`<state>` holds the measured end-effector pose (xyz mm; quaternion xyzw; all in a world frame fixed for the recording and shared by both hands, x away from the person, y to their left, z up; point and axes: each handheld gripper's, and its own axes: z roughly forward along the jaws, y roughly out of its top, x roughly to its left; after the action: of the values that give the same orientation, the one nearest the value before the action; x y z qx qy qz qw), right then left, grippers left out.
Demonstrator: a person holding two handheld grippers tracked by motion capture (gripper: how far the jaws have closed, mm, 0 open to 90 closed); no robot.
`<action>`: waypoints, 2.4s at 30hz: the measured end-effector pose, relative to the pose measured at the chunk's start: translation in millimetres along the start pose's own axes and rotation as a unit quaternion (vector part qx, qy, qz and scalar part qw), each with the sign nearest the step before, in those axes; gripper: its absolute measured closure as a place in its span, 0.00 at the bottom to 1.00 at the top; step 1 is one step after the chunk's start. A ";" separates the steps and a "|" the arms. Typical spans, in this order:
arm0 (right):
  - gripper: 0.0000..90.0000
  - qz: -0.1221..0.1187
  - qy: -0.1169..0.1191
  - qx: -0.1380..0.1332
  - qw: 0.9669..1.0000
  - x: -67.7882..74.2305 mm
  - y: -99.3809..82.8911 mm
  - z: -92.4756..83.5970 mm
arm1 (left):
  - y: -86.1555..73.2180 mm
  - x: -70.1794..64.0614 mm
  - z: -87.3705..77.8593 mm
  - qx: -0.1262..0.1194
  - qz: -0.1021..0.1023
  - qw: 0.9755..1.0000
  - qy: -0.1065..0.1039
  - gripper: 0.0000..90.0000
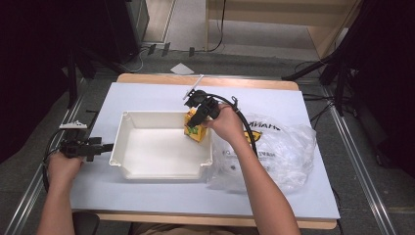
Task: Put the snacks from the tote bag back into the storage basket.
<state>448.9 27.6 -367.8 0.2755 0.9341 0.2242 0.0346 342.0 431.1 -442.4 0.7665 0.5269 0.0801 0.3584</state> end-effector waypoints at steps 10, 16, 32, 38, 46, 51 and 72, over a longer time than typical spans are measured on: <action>0.59 -0.002 0.000 0.007 1.000 0.7 -0.4 6.1 | 0.3 -0.7 1.1 0.004 0.002 1.000 0.000 0.27; 0.59 0.002 0.001 0.006 1.000 -0.4 -0.8 9.9 | 0.3 -0.6 1.2 0.003 0.001 1.000 0.000 0.27; 0.56 0.013 0.013 -0.006 1.000 0.0 -1.6 11.9 | 0.8 -2.3 2.6 0.004 0.003 1.000 -0.002 0.27; 0.53 0.019 0.031 -0.033 0.999 -2.8 -1.2 1.0 | 0.9 -2.3 2.6 0.004 0.004 1.000 -0.002 0.27; 0.53 0.015 0.022 -0.057 0.998 0.8 -4.3 -23.7 | 0.9 -2.6 2.4 0.005 0.004 1.000 -0.002 0.27; 0.55 0.008 0.014 -0.068 0.998 3.9 -7.3 -36.8 | 1.1 -2.6 2.8 0.007 0.005 1.000 -0.003 0.27; 1.00 0.020 0.065 -0.074 0.995 20.7 -35.8 -23.5 | 0.9 -3.1 2.7 0.006 0.005 1.000 -0.004 0.27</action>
<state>409.1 2.4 -361.1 0.2758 0.9096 0.3105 -0.0106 342.7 427.0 -443.1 0.7715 0.5224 0.0759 0.3552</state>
